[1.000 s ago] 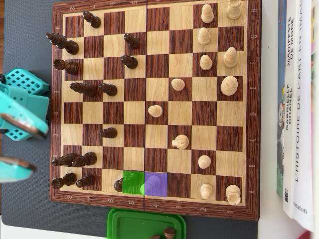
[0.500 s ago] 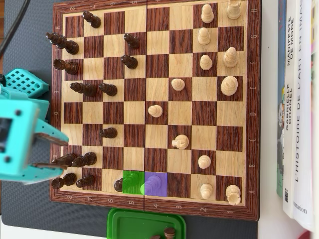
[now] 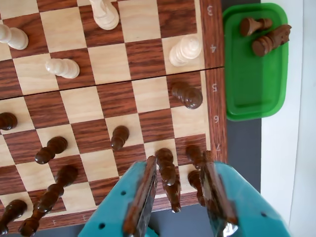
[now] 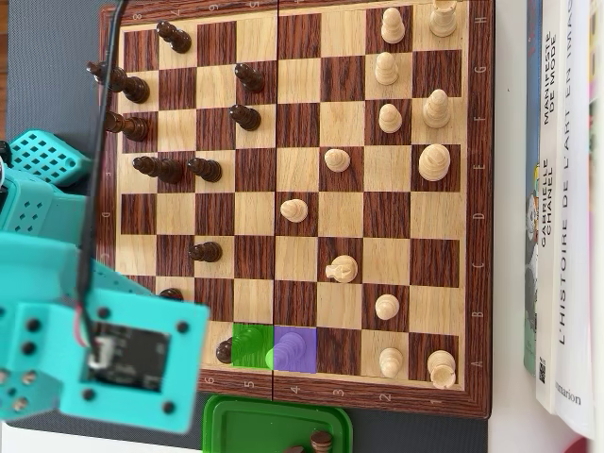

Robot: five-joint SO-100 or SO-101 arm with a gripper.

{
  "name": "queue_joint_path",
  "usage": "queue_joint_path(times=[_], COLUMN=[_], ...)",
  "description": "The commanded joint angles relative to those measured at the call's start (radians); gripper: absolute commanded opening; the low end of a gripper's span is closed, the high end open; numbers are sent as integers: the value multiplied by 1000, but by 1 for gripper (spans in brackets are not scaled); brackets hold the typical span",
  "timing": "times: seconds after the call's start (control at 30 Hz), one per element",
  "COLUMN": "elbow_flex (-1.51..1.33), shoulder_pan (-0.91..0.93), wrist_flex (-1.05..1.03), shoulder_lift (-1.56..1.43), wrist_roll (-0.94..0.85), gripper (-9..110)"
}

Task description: Play chess

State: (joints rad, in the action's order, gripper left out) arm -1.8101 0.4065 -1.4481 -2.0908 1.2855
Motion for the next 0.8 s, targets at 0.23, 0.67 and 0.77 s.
queue_joint_path(times=[0.23, 0.67, 0.77], elbow_flex=[129, 199, 245], shoulder_pan=[37, 37, 43], wrist_flex=[-3, 6, 0], shoulder_lift=[169, 298, 350], wrist_roll=[-2, -23, -23], gripper=[14, 14, 14])
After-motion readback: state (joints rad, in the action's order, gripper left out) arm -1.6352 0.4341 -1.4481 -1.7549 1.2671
